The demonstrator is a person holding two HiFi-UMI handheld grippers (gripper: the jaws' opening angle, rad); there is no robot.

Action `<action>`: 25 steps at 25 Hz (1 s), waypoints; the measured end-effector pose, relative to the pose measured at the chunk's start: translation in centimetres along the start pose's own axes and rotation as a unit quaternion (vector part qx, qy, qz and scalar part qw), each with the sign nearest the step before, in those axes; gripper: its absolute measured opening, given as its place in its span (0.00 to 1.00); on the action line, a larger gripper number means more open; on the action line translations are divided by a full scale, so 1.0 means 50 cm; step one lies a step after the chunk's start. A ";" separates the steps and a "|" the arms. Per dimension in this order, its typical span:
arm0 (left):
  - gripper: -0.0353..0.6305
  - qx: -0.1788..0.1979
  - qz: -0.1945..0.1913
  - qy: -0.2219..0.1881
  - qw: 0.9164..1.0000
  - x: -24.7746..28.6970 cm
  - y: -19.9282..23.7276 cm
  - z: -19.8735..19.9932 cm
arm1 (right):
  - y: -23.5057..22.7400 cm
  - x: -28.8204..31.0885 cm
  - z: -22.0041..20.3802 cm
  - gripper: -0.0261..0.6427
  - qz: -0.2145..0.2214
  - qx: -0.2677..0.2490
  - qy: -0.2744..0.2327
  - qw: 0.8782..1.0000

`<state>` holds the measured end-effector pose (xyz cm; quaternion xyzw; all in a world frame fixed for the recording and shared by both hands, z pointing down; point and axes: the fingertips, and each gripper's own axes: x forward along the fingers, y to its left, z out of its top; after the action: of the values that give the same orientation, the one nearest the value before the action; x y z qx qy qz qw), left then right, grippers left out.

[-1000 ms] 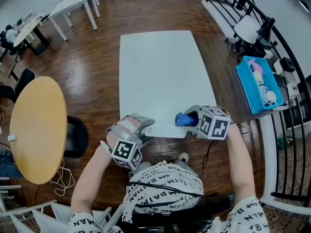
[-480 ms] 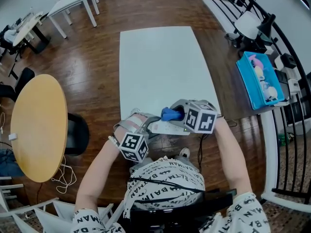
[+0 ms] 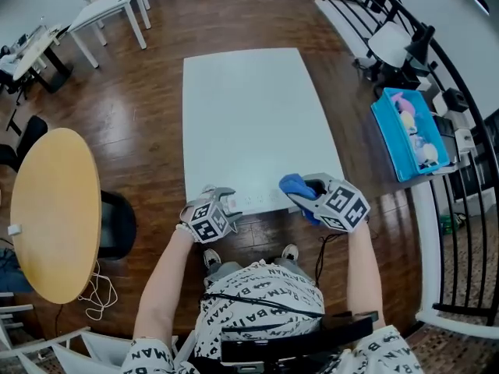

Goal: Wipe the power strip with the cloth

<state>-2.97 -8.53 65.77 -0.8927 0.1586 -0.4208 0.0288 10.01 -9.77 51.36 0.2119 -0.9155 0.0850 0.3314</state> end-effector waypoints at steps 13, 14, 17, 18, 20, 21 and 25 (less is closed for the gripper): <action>0.48 -0.055 -0.018 0.057 0.997 0.088 0.040 -0.077 | -0.049 0.011 -0.071 0.24 -0.123 0.135 -0.031 0.983; 0.49 -0.063 -0.012 0.057 0.996 0.090 0.043 -0.079 | -0.052 0.018 -0.075 0.24 -0.132 0.153 -0.033 0.979; 0.57 -0.085 0.003 0.055 0.995 0.097 0.048 -0.090 | -0.054 0.035 -0.090 0.24 -0.150 0.203 -0.035 0.967; 0.58 -0.090 0.006 0.050 0.995 0.096 0.049 -0.090 | -0.054 0.040 -0.094 0.24 -0.156 0.211 -0.033 0.964; 0.58 -0.110 0.018 0.022 0.994 0.077 0.055 -0.077 | -0.056 0.049 -0.096 0.24 -0.168 0.216 -0.030 0.961; 0.58 -0.129 0.033 -0.005 0.991 0.057 0.065 -0.064 | -0.057 0.054 -0.095 0.24 -0.171 0.216 -0.029 0.961; 0.32 -0.239 0.151 -0.134 0.950 -0.071 0.131 -0.011 | -0.058 0.067 -0.085 0.24 -0.170 0.217 -0.030 0.961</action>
<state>-7.22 -13.60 62.28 -0.8874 0.3819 -0.2374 -0.1014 11.42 -12.21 56.79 0.4339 -0.8350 0.2173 0.2592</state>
